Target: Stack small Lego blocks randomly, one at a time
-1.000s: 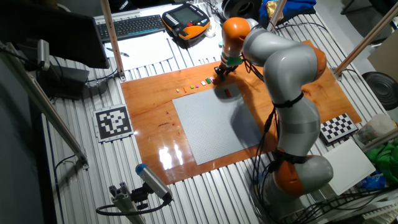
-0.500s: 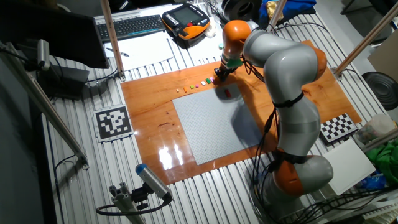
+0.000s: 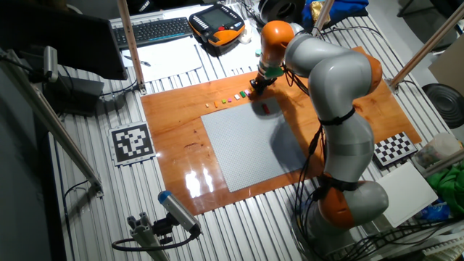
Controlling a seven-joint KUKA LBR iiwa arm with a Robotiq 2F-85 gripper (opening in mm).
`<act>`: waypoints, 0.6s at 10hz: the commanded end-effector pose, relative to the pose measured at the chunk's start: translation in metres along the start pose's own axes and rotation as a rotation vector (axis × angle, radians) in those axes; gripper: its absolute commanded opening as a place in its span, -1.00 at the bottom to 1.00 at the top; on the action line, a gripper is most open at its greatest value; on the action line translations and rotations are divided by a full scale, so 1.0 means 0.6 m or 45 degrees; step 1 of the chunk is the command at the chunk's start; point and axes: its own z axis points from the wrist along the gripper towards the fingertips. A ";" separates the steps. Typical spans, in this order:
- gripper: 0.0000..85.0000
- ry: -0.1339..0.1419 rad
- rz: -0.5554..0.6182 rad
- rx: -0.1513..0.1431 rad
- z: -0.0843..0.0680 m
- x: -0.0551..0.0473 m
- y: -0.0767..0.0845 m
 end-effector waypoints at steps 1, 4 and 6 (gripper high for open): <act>-1.00 0.004 -0.001 0.016 -0.018 0.028 0.005; -1.00 0.022 -0.030 0.018 -0.049 0.081 0.013; -1.00 0.022 -0.057 0.006 -0.055 0.107 0.014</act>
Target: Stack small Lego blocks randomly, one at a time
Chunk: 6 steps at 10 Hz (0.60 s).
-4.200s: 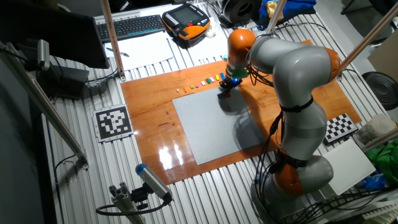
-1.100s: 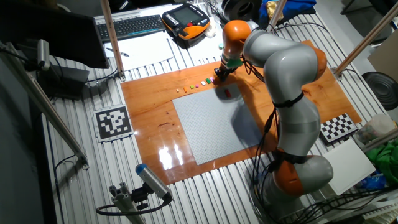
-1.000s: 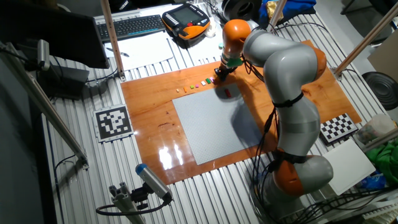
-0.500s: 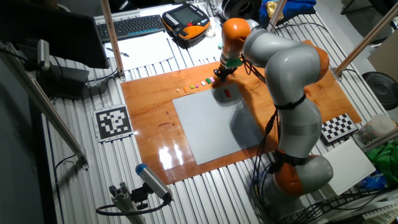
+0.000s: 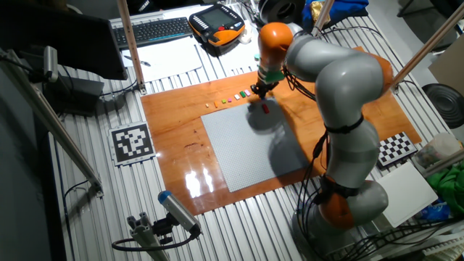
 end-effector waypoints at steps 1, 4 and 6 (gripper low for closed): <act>-1.00 0.008 -0.011 0.002 -0.002 0.015 0.000; -1.00 0.040 0.013 0.012 -0.002 0.015 0.000; -1.00 0.069 -0.009 -0.024 -0.002 0.015 0.000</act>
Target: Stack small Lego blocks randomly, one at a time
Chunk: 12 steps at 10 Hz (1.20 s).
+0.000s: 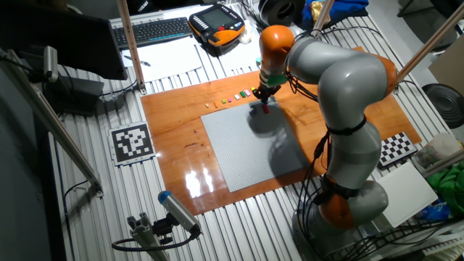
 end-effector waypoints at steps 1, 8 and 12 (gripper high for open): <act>-1.00 -0.004 0.002 -0.022 -0.001 0.000 0.000; -1.00 -0.062 0.002 0.002 0.048 0.017 -0.026; -1.00 -0.056 0.022 0.003 0.066 0.040 -0.017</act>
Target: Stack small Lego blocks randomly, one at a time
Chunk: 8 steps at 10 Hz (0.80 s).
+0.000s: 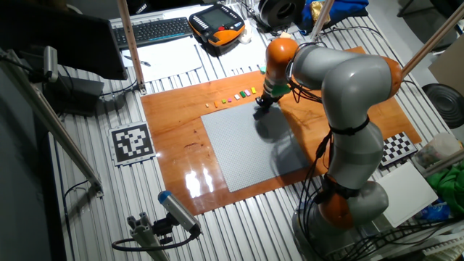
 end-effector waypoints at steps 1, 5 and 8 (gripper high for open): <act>-1.00 0.000 0.002 -0.003 0.002 0.001 -0.001; -1.00 0.012 0.024 -0.040 -0.006 -0.004 -0.002; -1.00 0.014 0.022 -0.040 -0.007 -0.007 -0.002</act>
